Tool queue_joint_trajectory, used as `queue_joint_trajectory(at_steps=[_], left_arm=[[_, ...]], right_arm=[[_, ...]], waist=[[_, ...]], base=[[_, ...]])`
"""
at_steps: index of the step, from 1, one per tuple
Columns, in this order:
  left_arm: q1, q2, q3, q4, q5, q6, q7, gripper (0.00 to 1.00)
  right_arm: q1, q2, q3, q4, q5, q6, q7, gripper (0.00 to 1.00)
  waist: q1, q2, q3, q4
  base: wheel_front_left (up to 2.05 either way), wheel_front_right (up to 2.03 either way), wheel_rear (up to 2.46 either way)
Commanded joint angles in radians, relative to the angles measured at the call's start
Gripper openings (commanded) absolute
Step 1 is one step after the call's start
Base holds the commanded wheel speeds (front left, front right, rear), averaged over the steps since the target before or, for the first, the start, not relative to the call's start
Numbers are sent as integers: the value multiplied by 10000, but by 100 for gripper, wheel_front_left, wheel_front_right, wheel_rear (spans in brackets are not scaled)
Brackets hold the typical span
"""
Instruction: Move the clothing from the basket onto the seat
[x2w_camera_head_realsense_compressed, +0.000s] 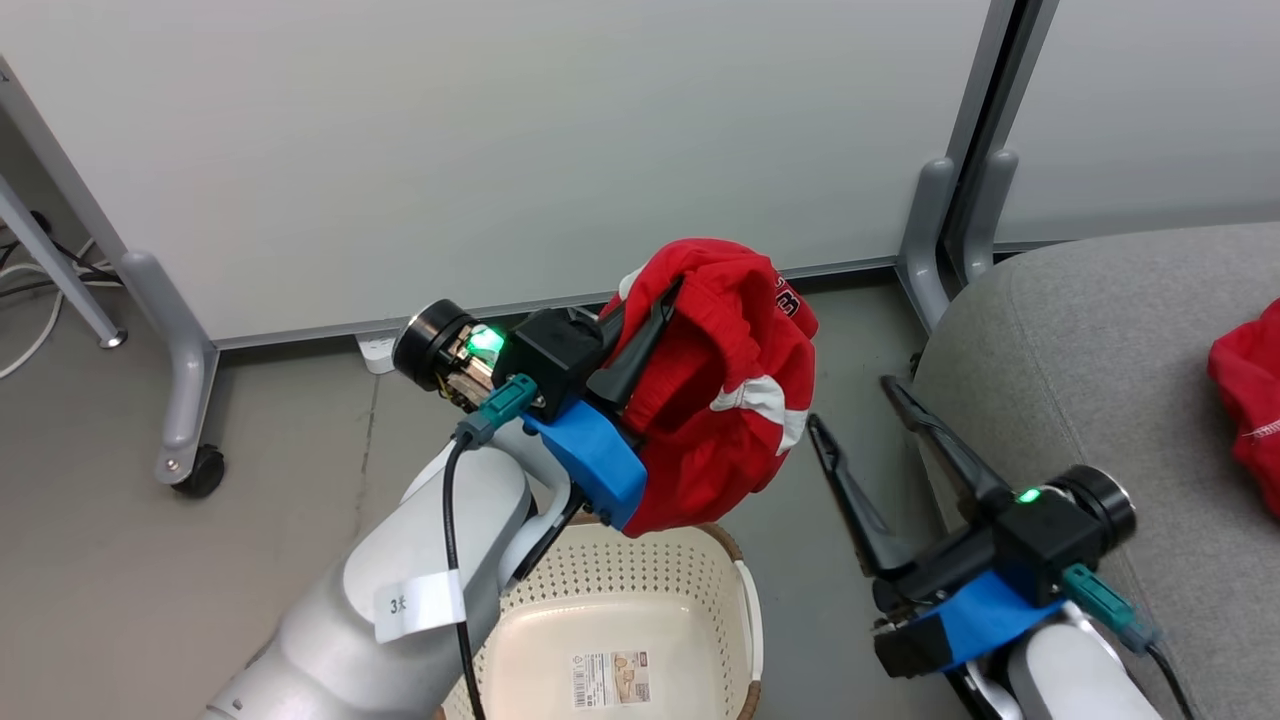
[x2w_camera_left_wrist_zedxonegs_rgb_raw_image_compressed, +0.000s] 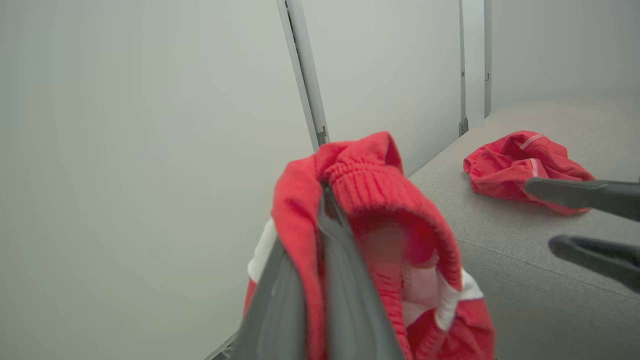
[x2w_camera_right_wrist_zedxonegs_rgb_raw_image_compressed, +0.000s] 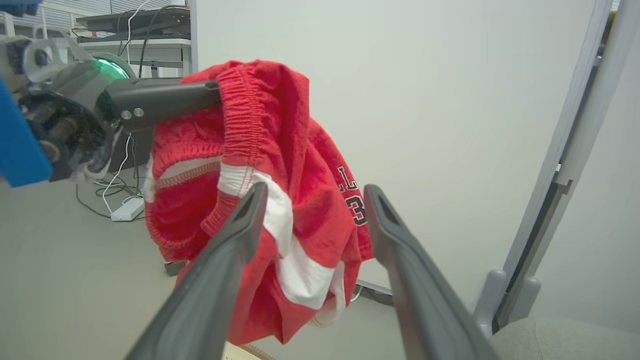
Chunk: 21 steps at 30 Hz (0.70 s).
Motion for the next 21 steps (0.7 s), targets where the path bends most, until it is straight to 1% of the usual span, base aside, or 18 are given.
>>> queue_joint_trajectory(at_steps=[1, 8, 15, 21], left_arm=[[-4, -18, -15, -45, 57, 11, -50, 0], [-179, -207, -169, -120, 178, -24, -50, 0], [-336, -413, -347, -174, 295, -85, -50, 0], [-467, -545, -446, -234, 357, -140, -50, 0]], right_arm=[[-324, -119, 305, 95, 109, 1, -34, 100], [-1531, -365, 1327, 707, 145, 1, -34, 100], [-2499, -451, 1893, 1706, 211, 1, -34, 100], [-3021, -385, 2254, 2755, 295, 1, -34, 100]], waist=[[0, -1, 75, 44], [0, -1, 359, 233], [0, -1, 624, 417], [0, -1, 770, 537]], base=[[0, 0, 0], [0, 0, 0], [0, 0, 0], [0, 0, 0]])
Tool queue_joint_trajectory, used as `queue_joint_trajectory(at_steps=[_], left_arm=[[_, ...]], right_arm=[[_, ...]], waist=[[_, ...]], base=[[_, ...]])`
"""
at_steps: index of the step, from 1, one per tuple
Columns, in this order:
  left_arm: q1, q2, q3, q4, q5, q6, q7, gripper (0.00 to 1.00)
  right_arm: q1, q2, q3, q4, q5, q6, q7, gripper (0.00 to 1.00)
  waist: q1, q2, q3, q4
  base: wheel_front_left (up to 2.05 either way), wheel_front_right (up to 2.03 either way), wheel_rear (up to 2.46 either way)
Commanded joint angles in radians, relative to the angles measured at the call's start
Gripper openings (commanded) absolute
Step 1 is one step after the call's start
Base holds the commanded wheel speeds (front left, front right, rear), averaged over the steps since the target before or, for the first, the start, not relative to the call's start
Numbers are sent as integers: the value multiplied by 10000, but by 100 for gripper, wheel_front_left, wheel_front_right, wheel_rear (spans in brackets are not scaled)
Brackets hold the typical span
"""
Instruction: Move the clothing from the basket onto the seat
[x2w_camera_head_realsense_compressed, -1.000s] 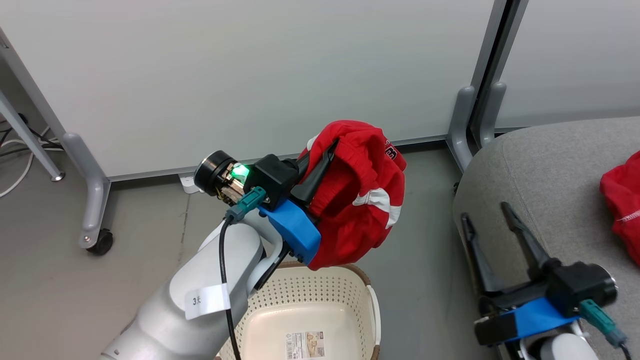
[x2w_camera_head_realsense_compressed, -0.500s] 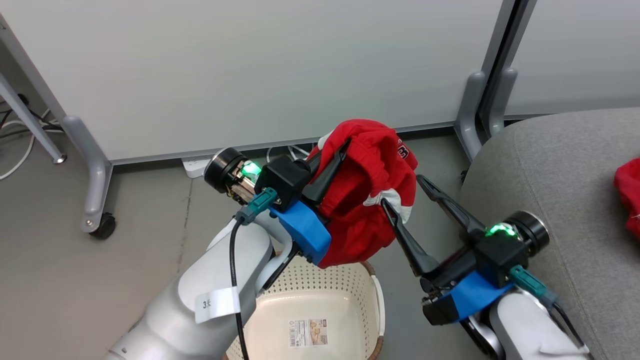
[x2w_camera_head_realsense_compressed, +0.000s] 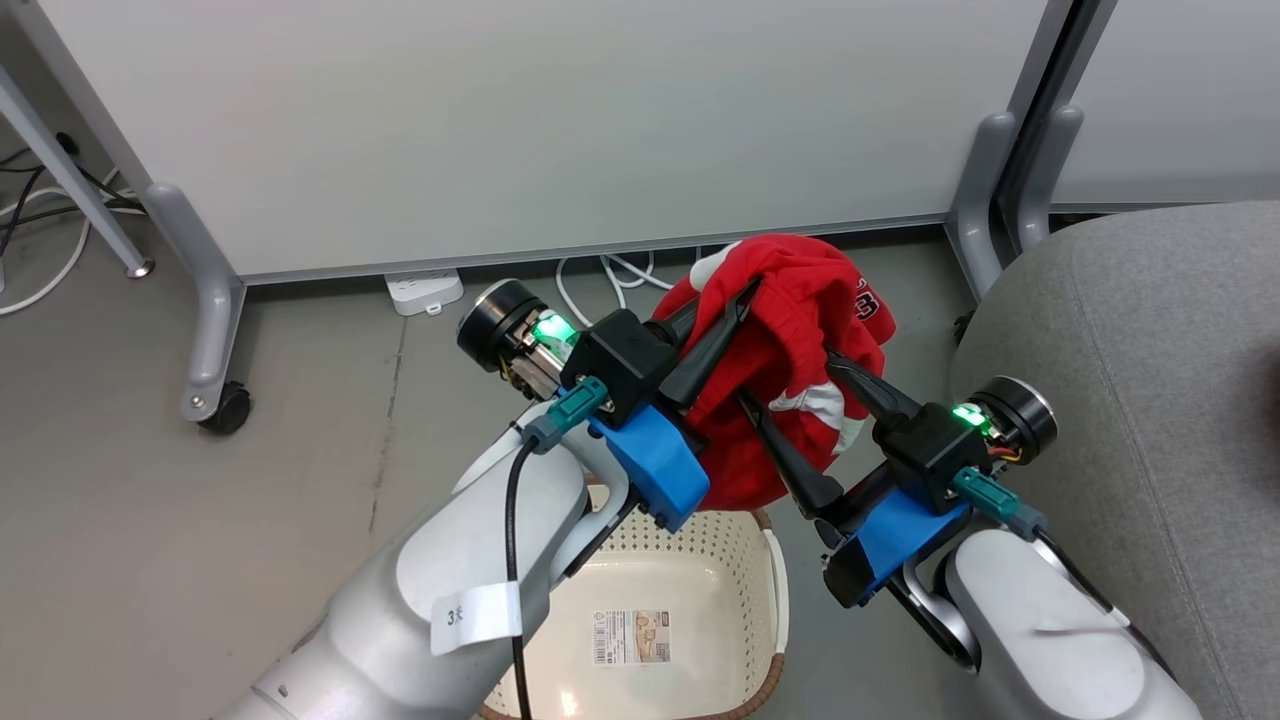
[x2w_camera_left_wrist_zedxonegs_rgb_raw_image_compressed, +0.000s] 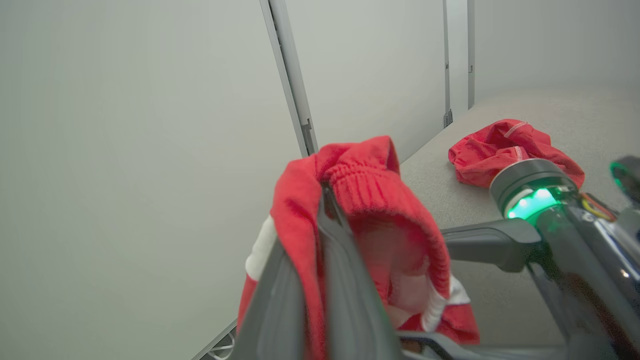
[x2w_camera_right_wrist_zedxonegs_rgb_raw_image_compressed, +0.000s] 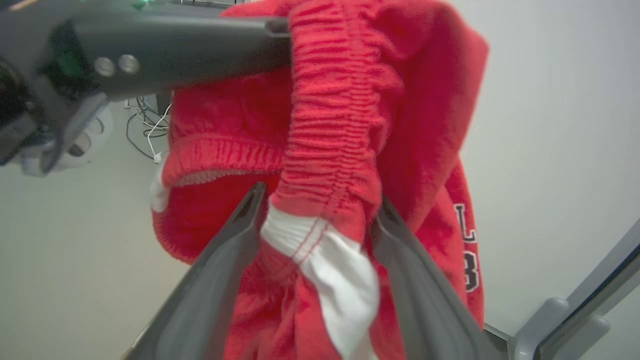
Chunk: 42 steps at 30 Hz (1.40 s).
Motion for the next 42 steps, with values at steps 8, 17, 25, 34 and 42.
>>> queue_joint_trajectory(at_steps=[8, 17, 25, 34, 42], left_arm=[[-214, -82, -4, -104, 134, -82, -50, 0], [-119, -97, 53, -32, 179, -123, -50, 0], [-57, -81, 98, -1, 213, -141, -50, 0], [-24, -99, 186, 90, 259, -113, -50, 100], [-1, -64, 238, 99, 381, -97, -49, 100]], right_arm=[[-531, 209, 344, 956, 370, 1, -34, 0], [-600, 162, 507, 1051, 564, 1, -34, 0], [-562, 147, 532, 1002, 599, 1, -34, 0], [-474, 142, 521, 953, 625, 1, -34, 0], [-368, 99, 467, 869, 638, 1, -34, 0]], waist=[[-1, -1, 103, 67], [-1, -1, 65, 13], [-1, -1, 44, -3], [-1, -1, 42, -16], [-1, -1, 102, -87]], base=[[0, 0, 0], [0, 0, 0], [0, 0, 0], [0, 0, 0], [0, 0, 0]])
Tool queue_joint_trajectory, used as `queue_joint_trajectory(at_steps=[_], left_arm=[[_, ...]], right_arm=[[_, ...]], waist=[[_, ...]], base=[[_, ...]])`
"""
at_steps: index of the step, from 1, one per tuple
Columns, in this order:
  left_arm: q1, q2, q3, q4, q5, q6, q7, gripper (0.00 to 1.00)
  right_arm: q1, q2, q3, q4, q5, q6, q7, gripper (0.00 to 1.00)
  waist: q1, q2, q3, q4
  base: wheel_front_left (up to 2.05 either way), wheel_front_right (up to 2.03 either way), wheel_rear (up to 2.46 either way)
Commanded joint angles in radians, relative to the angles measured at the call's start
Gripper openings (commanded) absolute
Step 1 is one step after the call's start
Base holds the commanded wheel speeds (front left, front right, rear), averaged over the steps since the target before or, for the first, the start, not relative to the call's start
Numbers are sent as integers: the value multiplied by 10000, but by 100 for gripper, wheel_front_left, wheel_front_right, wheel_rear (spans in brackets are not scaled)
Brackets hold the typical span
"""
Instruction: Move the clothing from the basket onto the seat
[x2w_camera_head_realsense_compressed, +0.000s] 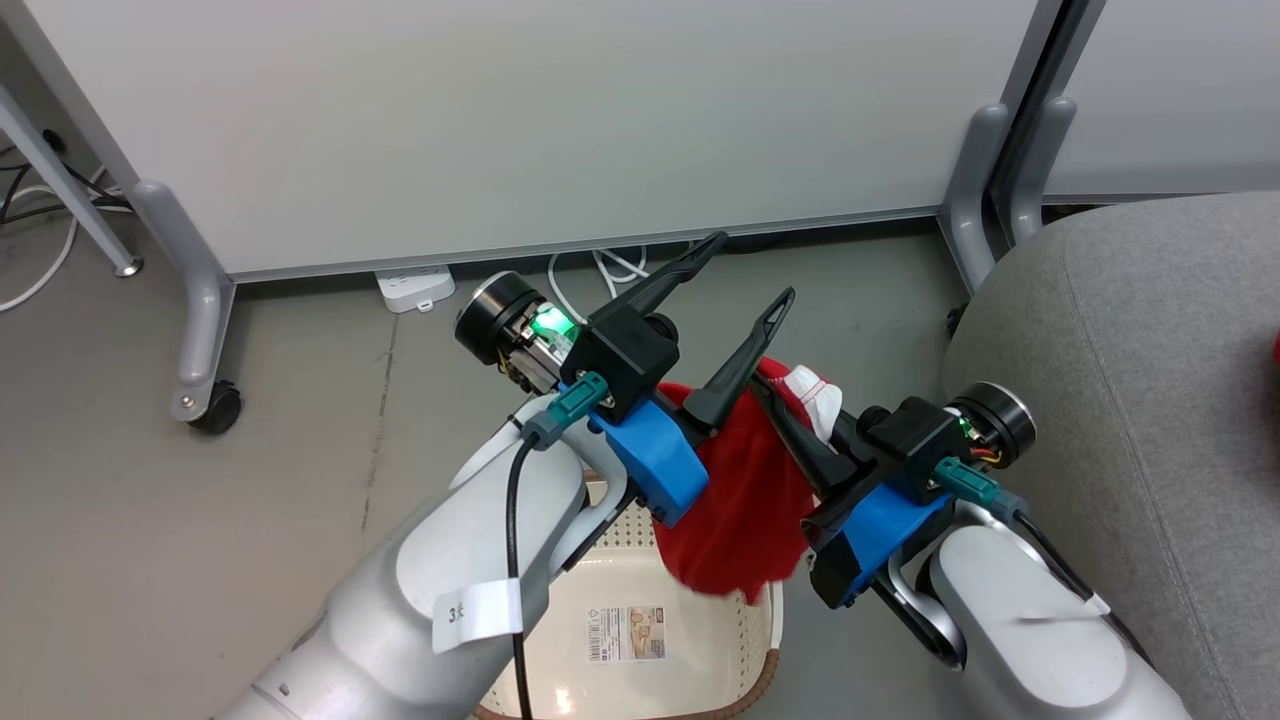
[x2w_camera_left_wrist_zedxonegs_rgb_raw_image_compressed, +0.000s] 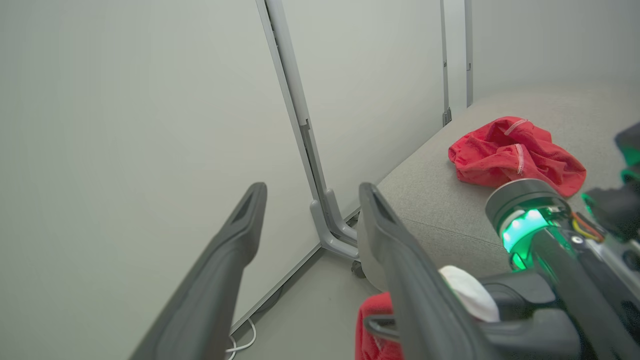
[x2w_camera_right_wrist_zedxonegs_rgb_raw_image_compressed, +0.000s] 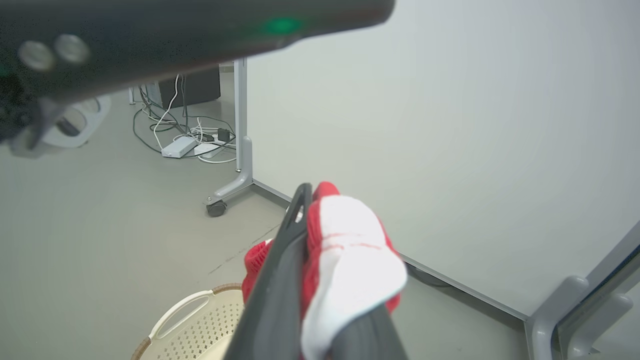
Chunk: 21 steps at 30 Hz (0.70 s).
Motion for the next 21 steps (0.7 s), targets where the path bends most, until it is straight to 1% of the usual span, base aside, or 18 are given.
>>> queue_joint_trajectory(at_steps=[1, 11, 21], left_arm=[[39, 42, 18, 21, 41, 33, -47, 100], [0, 137, 17, -1, 152, 47, -47, 100], [-41, 249, -157, -77, 262, 38, -45, 100]], right_arm=[[85, -40, -46, -62, 26, 1, -35, 0], [26, 54, -462, -221, -29, 1, -35, 0], [240, 134, -1525, -668, -199, 1, -35, 0]], waist=[[0, -1, 16, -31], [0, -1, 280, -566], [0, -1, 727, -1444]], base=[[0, 0, 0], [0, 0, 0], [0, 0, 0]])
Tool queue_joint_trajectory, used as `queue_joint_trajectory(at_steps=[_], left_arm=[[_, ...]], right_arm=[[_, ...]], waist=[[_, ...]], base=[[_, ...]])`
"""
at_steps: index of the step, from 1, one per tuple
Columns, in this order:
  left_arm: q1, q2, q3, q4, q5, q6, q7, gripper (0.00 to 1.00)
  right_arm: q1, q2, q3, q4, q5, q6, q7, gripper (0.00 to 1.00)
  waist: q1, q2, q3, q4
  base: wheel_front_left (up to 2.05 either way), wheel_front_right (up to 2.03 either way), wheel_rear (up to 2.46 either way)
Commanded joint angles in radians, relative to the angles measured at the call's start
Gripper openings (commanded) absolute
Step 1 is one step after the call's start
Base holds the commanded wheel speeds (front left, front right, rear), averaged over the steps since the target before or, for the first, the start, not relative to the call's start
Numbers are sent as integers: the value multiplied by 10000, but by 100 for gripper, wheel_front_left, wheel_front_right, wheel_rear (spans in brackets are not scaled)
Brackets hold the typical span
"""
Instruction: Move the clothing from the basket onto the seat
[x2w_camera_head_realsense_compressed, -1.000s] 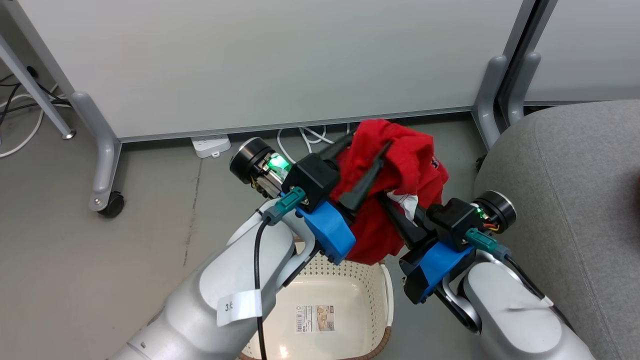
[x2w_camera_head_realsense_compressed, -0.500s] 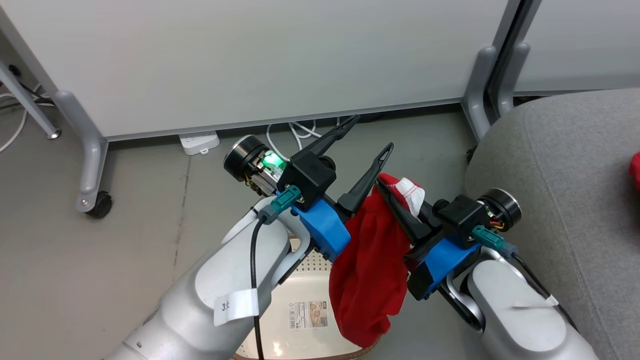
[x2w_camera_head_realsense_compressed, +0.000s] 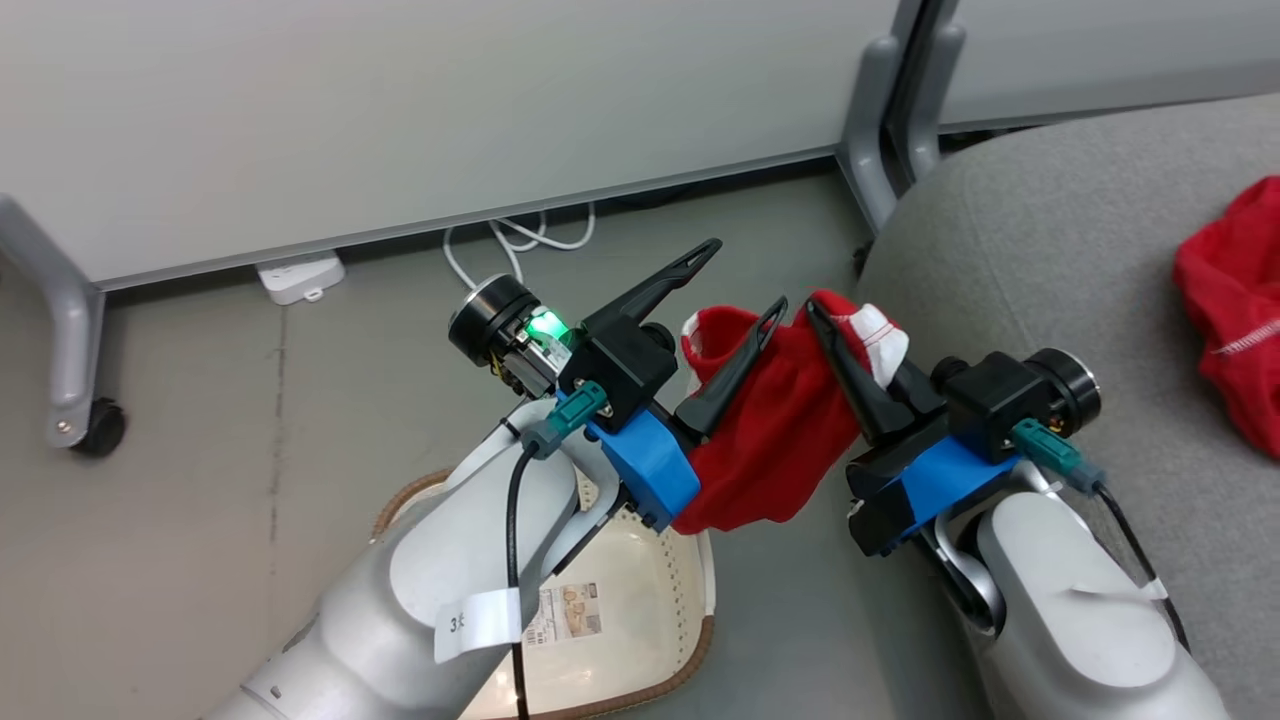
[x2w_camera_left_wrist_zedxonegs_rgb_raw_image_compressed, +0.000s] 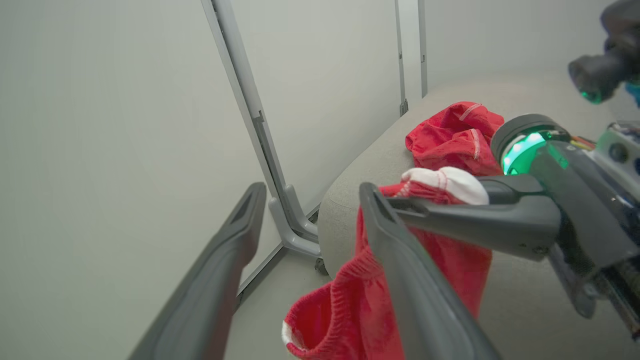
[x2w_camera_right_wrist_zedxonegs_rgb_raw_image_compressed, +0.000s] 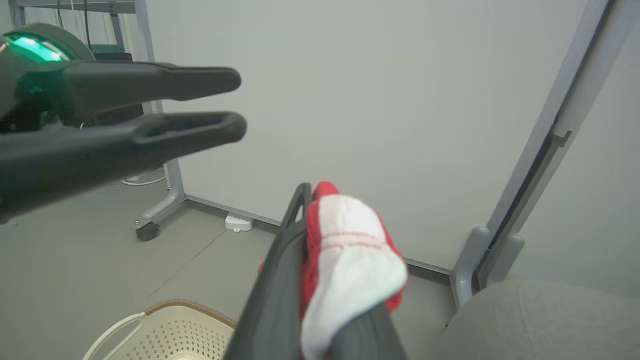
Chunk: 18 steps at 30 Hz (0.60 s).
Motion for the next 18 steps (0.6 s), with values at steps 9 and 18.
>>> queue_joint_trajectory(at_steps=[9, 18], left_arm=[[6, 50, -378, -56, 89, -25, -15, 100], [61, 114, -732, -122, 126, -41, 29, 100]], right_arm=[[355, 110, -1428, -617, -215, 1, -37, 0], [733, 138, -2607, -1216, -407, 1, -36, 0]], waist=[[0, 0, 519, -1041], [0, 0, 914, -1848]], base=[[0, 0, 0], [0, 0, 0]])
